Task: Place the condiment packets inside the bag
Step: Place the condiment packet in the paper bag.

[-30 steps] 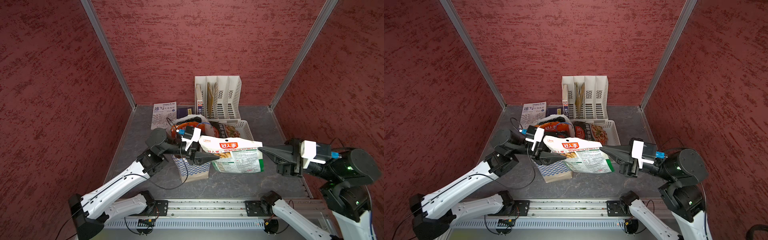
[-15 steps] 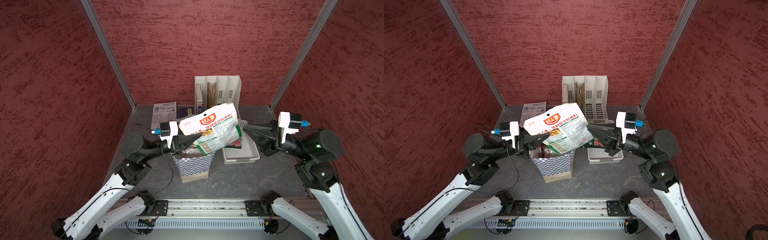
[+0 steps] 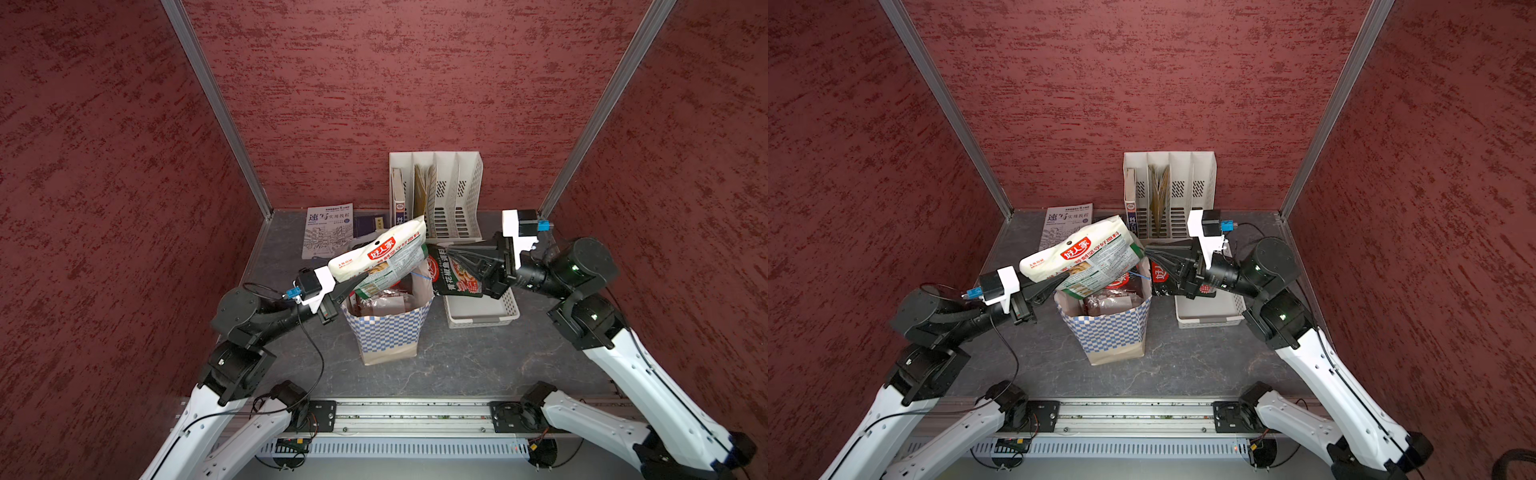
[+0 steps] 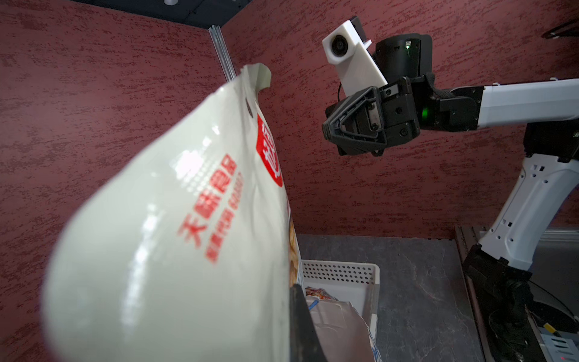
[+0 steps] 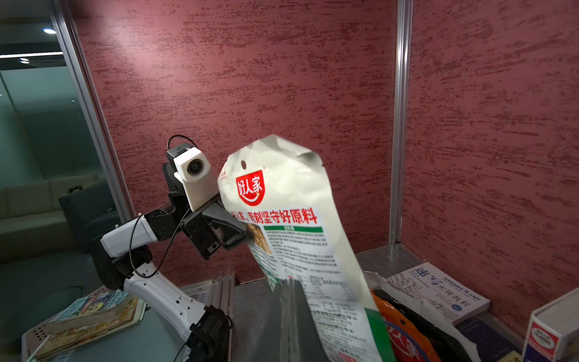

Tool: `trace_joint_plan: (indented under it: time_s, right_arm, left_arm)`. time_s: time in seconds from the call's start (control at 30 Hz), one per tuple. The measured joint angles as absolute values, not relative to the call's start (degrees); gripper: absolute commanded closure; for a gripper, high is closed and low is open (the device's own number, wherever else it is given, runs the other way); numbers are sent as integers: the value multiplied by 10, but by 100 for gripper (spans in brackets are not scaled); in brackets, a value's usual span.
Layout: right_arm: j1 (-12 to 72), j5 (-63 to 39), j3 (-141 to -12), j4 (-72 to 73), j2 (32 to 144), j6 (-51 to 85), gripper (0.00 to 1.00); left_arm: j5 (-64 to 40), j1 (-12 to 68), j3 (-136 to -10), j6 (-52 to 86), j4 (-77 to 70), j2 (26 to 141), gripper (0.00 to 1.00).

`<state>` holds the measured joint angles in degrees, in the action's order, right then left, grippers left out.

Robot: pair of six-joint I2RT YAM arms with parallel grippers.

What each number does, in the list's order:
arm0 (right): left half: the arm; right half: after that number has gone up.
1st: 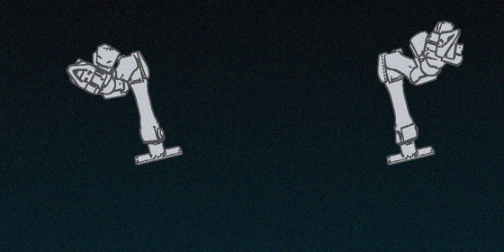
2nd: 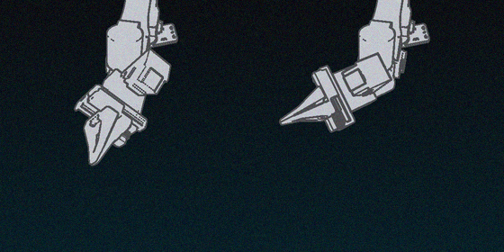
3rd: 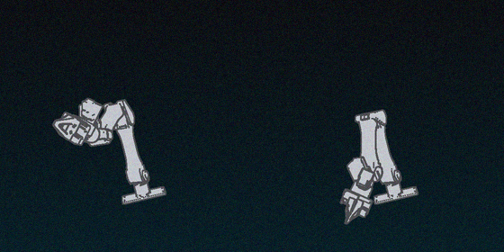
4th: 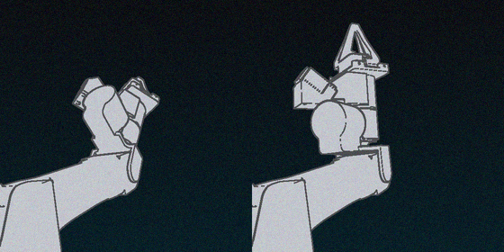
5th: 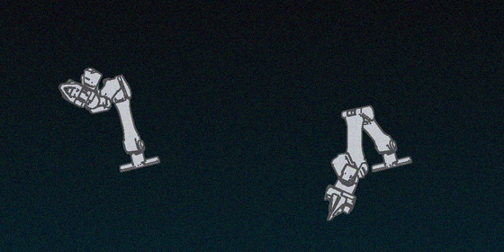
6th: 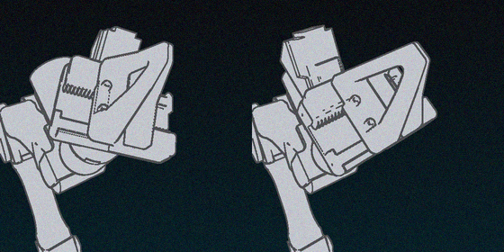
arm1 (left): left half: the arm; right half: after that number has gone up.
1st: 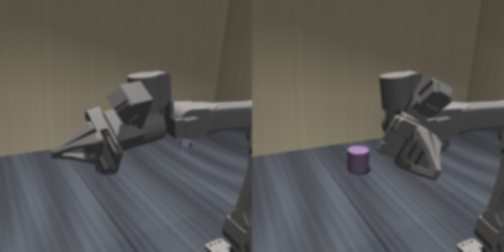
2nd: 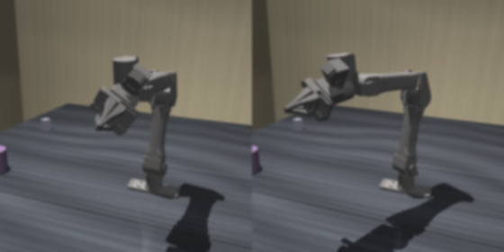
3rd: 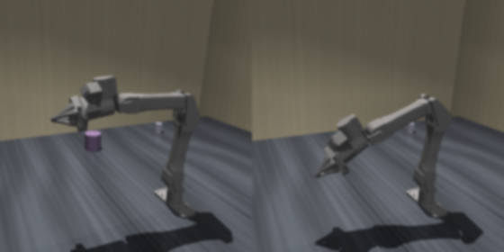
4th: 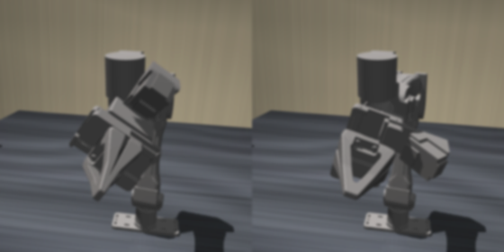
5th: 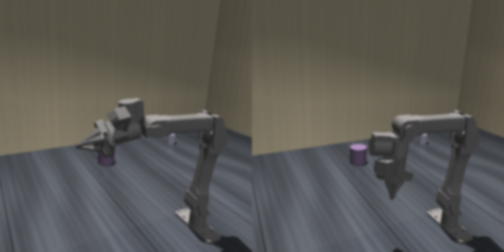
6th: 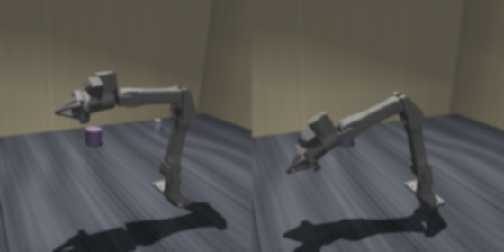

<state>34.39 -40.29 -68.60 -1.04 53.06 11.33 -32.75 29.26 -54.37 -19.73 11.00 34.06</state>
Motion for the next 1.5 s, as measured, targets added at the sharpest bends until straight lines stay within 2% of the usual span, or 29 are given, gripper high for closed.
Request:
trace_joint_plan:
  time_s: [0.33,0.53,0.73,0.9,1.2,1.37,1.4,1.5]
  right_arm:
    - [344,-352,-634,-65,454,82,100]
    - [344,-326,-625,-94,426,64,100]
    - [344,-279,-625,-134,429,50,100]
    - [344,-213,-625,-170,439,39,100]
    - [341,-161,-615,-183,455,35,100]
    - [331,-145,-605,-182,464,36,100]
    - [328,-143,-601,-182,466,36,100]
    - [316,-137,-585,-180,478,36,100]
  left_arm:
    - [-395,269,-527,-230,202,361,100]
    - [-469,217,-527,-221,245,376,100]
    - [-572,152,-526,-189,259,424,100]
    - [-634,128,-504,-162,252,452,100]
    - [-658,125,-417,-130,211,467,100]
    - [-631,125,-397,-138,210,451,86]
    - [-627,125,-395,-138,211,446,86]
    - [-622,126,-392,-140,215,432,100]
